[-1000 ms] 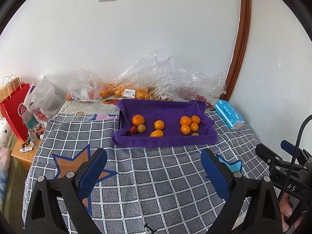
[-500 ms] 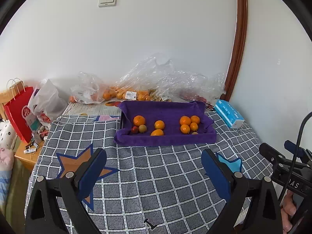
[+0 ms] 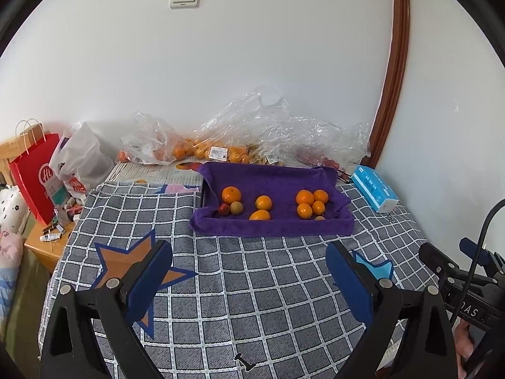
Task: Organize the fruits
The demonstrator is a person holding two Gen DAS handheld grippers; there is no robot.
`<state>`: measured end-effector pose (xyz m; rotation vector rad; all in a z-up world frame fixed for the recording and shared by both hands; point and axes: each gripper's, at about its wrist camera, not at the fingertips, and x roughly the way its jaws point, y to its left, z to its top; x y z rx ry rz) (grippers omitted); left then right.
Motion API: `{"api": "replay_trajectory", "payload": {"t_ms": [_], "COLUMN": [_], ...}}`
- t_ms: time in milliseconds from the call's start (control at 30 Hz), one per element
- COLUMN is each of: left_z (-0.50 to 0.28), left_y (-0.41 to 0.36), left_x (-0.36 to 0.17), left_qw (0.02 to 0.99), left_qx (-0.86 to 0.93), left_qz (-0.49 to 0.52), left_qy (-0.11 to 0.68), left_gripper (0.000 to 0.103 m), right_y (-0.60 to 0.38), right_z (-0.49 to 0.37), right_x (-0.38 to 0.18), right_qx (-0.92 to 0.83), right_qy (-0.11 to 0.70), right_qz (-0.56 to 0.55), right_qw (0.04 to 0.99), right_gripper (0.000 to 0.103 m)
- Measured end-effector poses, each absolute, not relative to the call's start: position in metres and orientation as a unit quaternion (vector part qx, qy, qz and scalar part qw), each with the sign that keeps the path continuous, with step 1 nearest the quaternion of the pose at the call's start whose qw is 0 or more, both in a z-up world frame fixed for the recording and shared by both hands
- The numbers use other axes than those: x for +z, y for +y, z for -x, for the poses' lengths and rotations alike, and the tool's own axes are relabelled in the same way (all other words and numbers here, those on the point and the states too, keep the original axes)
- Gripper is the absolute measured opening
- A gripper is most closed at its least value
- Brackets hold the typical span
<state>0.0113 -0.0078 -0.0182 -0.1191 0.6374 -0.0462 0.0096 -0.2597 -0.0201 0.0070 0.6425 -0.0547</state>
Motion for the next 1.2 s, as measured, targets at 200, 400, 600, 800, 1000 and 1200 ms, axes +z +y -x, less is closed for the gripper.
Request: {"api": "replay_trajectory", "payload": {"t_ms": [200, 400, 600, 800, 1000, 1200], "left_z": [-0.0098, -0.0083, -0.0073, -0.0065, -0.0046, -0.0039], "left_y": [-0.0091, -0.0085, -0.0085, -0.0079, -0.0103, -0.0117], "left_x": [-0.0174, -0.0142, -0.0142, -0.0129, -0.0118, -0.0122], "left_qw": [0.947, 0.949, 0.949, 0.949, 0.95, 0.95], "left_qx": [-0.023, -0.02, -0.021, -0.021, -0.024, -0.025], "left_qz": [0.055, 0.053, 0.049, 0.05, 0.049, 0.048], "left_qy": [0.314, 0.31, 0.31, 0.31, 0.307, 0.306], "left_gripper": [0.098, 0.098, 0.098, 0.098, 0.098, 0.098], "right_y": [-0.2596, -0.2596, -0.2589, -0.2584, -0.2592, -0.2601], "right_z": [-0.0087, -0.0096, -0.0077, -0.0078, -0.0064, -0.0062], "right_x": [-0.022, -0.021, -0.0218, -0.0211, -0.0205, -0.0207], "right_qx": [-0.027, -0.026, -0.026, -0.024, -0.024, -0.026], "right_qy": [0.318, 0.317, 0.317, 0.317, 0.314, 0.315], "right_qz": [-0.003, -0.004, -0.005, -0.004, -0.005, -0.006], "right_qw": [0.948, 0.948, 0.948, 0.948, 0.949, 0.949], "right_gripper": [0.102, 0.102, 0.102, 0.102, 0.102, 0.102]}}
